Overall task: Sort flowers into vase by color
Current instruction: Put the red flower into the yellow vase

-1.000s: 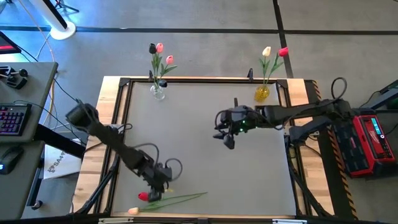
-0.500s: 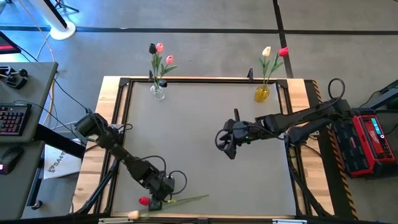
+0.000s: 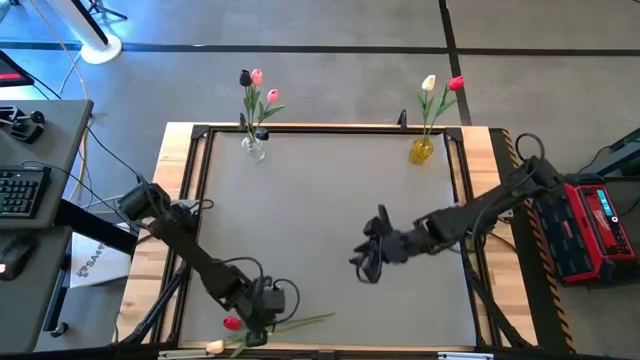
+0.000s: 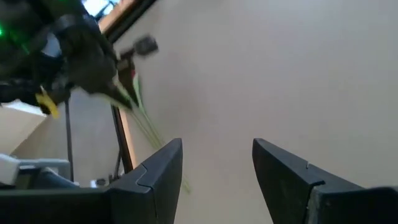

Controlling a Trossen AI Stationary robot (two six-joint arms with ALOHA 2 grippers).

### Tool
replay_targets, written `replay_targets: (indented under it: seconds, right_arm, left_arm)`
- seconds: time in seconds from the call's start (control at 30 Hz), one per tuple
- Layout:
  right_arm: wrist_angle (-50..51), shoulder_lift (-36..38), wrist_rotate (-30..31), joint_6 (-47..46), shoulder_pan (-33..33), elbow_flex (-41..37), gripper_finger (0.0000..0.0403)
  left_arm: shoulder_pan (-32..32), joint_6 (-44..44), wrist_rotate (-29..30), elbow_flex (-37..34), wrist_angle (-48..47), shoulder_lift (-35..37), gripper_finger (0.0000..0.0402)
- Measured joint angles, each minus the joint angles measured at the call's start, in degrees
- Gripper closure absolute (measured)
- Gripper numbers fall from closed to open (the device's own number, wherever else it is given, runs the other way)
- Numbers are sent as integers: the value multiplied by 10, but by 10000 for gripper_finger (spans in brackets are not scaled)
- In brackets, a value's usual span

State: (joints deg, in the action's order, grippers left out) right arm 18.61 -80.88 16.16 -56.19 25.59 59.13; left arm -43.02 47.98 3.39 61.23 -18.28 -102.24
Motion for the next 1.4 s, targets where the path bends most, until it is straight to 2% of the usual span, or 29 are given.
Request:
replay_targets:
  seconds: [0.17,0.47,0.57,0.73,1.0,1.1,1.23,1.4]
  right_arm:
    - [-5,-40,30,-51,45,0,219]
    - [-60,-88,50,-83,87,0,219]
    - [-65,-92,49,-84,91,0,219]
    - [-65,-93,48,-83,91,0,219]
    - [-64,-93,48,-79,91,0,219]
    - [-64,-93,48,-79,91,0,219]
    - [-64,-93,47,-73,91,0,219]
    - [-55,-93,48,-65,88,0,219]
  left_arm:
    - [-31,35,55,0,-45,0,358]
    - [-64,40,65,0,-43,0,358]
    - [-73,40,93,0,-42,0,357]
    - [-81,39,116,0,-41,0,329]
    - [-85,39,113,-1,-28,-27,286]
    - [-86,43,92,-1,-13,-47,285]
    - [-83,65,96,1,-13,-59,291]
    - [-72,63,92,2,-18,-61,323]
